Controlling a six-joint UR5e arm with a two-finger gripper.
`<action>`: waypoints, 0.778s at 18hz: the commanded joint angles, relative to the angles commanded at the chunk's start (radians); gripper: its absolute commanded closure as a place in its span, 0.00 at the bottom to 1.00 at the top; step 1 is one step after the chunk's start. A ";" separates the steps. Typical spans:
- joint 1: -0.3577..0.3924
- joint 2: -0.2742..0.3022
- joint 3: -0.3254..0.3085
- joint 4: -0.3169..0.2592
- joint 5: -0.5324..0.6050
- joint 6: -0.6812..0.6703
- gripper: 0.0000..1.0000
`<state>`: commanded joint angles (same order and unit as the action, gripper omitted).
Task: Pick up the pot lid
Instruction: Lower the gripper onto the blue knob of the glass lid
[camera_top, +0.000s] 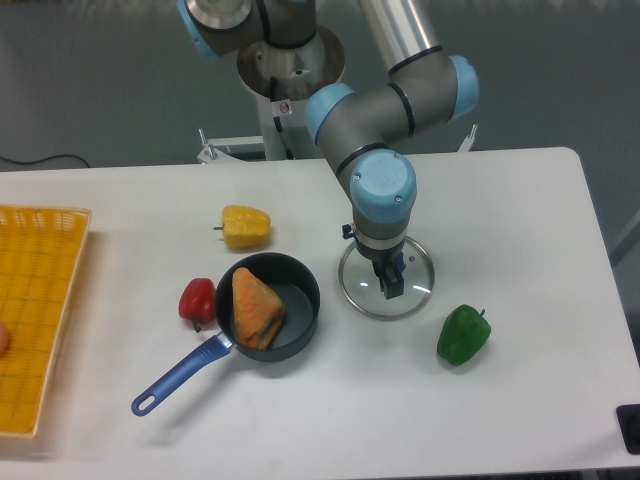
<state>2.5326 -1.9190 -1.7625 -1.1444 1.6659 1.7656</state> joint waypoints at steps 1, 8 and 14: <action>0.003 0.000 -0.008 0.018 0.000 0.006 0.00; 0.038 -0.002 -0.032 0.118 -0.003 0.078 0.00; 0.046 -0.015 -0.045 0.153 0.000 0.109 0.00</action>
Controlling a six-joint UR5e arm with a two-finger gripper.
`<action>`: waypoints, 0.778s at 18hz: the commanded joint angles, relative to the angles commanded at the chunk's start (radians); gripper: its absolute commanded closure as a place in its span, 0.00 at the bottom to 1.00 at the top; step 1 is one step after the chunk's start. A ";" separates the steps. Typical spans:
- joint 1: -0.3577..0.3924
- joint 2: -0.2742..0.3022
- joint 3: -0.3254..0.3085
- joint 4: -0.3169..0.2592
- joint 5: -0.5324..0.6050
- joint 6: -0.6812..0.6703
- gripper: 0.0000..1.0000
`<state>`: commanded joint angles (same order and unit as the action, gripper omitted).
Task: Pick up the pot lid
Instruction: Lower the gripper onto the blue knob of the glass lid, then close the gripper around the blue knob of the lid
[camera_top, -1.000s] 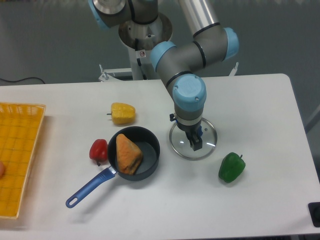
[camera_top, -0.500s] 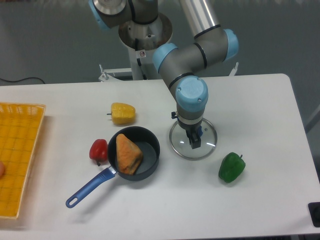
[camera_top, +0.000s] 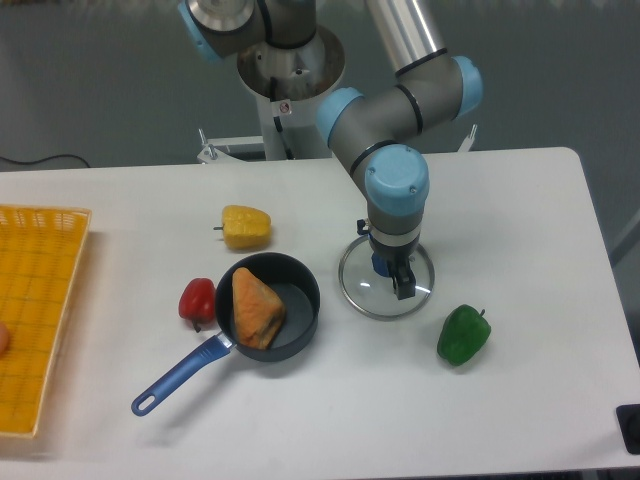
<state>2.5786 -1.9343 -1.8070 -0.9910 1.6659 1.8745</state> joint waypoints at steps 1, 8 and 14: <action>0.000 -0.002 -0.002 -0.002 0.002 0.003 0.00; -0.008 -0.008 -0.038 0.006 0.017 0.005 0.00; -0.011 -0.009 -0.044 0.006 0.044 0.005 0.00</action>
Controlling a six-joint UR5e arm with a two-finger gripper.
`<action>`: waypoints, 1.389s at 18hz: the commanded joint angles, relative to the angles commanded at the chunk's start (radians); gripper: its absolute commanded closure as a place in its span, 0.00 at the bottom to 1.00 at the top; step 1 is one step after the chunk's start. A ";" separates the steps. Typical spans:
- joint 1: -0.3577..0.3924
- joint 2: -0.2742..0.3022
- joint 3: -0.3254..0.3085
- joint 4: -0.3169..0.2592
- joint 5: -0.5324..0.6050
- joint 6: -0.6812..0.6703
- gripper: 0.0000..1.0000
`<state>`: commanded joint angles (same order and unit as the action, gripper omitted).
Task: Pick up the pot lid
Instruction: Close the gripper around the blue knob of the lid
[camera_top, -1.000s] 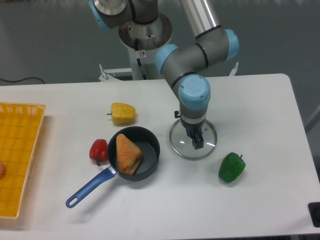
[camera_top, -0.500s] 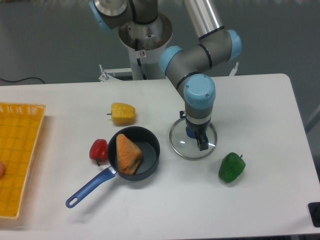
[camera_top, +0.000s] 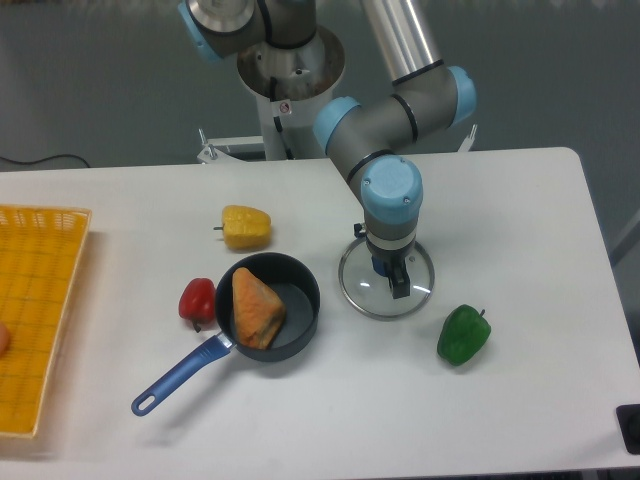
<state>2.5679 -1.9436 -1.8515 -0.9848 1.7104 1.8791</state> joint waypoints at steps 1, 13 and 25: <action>0.000 -0.002 0.000 0.000 0.000 -0.002 0.00; -0.015 -0.011 0.000 0.000 0.005 -0.012 0.09; -0.017 -0.015 0.000 -0.002 0.023 -0.011 0.26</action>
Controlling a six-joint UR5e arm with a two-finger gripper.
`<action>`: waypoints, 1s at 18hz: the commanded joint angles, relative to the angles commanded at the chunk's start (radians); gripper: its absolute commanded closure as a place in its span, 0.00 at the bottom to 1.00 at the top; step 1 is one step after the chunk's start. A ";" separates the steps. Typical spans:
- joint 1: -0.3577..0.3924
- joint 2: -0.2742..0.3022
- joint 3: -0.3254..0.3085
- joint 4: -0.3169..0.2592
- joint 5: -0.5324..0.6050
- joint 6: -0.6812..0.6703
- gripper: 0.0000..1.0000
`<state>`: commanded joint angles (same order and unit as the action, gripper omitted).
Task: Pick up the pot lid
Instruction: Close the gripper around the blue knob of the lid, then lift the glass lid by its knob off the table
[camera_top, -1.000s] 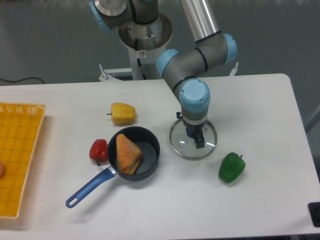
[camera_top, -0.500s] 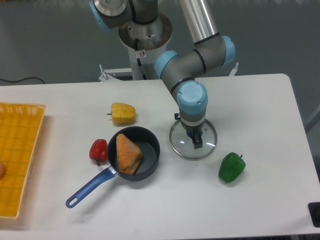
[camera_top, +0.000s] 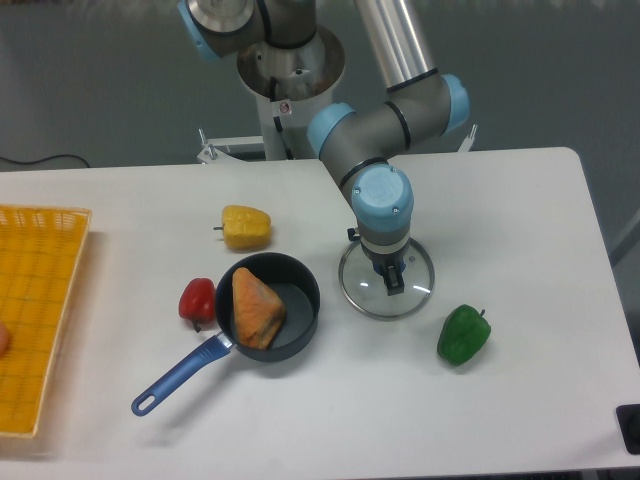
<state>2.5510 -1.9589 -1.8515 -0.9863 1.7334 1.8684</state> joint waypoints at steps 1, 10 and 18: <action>0.000 0.000 0.000 0.000 0.000 0.002 0.26; 0.000 0.000 0.002 -0.002 0.002 0.000 0.45; 0.000 0.000 0.018 -0.005 0.005 0.000 0.52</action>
<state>2.5510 -1.9589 -1.8331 -0.9910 1.7380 1.8684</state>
